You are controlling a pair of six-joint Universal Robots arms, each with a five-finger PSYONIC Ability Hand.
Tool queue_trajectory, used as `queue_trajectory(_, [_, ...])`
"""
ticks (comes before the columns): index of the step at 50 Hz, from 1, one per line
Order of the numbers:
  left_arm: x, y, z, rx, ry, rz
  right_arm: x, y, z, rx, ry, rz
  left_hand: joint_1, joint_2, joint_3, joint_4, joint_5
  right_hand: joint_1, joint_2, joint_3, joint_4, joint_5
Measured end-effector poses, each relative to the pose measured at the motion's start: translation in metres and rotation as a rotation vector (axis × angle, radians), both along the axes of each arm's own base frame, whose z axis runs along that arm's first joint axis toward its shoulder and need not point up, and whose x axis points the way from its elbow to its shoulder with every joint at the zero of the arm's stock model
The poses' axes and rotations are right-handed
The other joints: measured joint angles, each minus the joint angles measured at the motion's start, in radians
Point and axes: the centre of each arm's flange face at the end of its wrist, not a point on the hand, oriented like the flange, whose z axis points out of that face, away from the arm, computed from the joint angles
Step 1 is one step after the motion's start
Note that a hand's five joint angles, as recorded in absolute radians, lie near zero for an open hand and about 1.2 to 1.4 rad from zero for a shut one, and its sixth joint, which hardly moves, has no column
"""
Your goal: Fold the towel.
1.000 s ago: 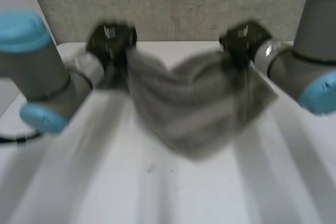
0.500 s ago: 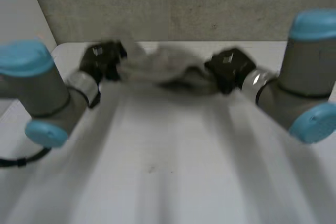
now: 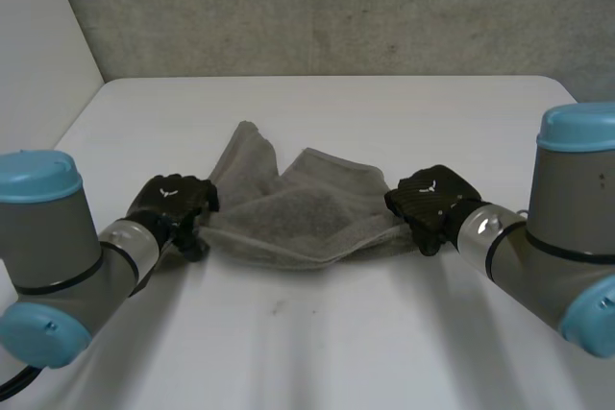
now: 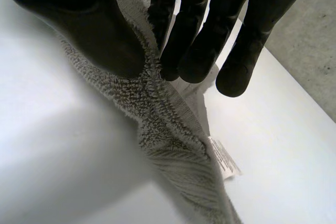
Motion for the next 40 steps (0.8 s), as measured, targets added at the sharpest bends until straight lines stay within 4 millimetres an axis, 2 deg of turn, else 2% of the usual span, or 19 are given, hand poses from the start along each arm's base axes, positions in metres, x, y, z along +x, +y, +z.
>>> queue_trajectory(5, [0.011, 0.004, -0.008, 0.005, -0.051, 0.010, -0.006, 0.010, -0.005, 0.025, 0.006, -0.004, 0.005, 0.004, 0.004, 0.003, 0.006, 0.000, 0.000, 0.000, 0.000, 0.000])
queue_trajectory(14, [0.024, 0.006, -0.015, -0.009, -0.052, 0.050, -0.014, 0.011, -0.014, 0.048, -0.001, -0.034, 0.130, 0.136, 0.136, 0.132, 0.133, 0.000, 0.000, 0.000, 0.000, 0.000])
queue_trajectory(27, [0.028, 0.005, -0.022, -0.015, -0.047, 0.063, -0.015, 0.011, -0.016, 0.045, -0.006, -0.039, 0.181, 0.190, 0.190, 0.190, 0.188, 0.000, 0.000, 0.000, 0.000, 0.000])
queue_trajectory(40, [0.032, 0.009, -0.013, -0.028, -0.039, 0.076, -0.025, 0.002, -0.017, 0.034, -0.002, -0.089, -0.055, -0.057, -0.055, -0.056, -0.057, 0.000, 0.000, 0.001, 0.000, 0.000])
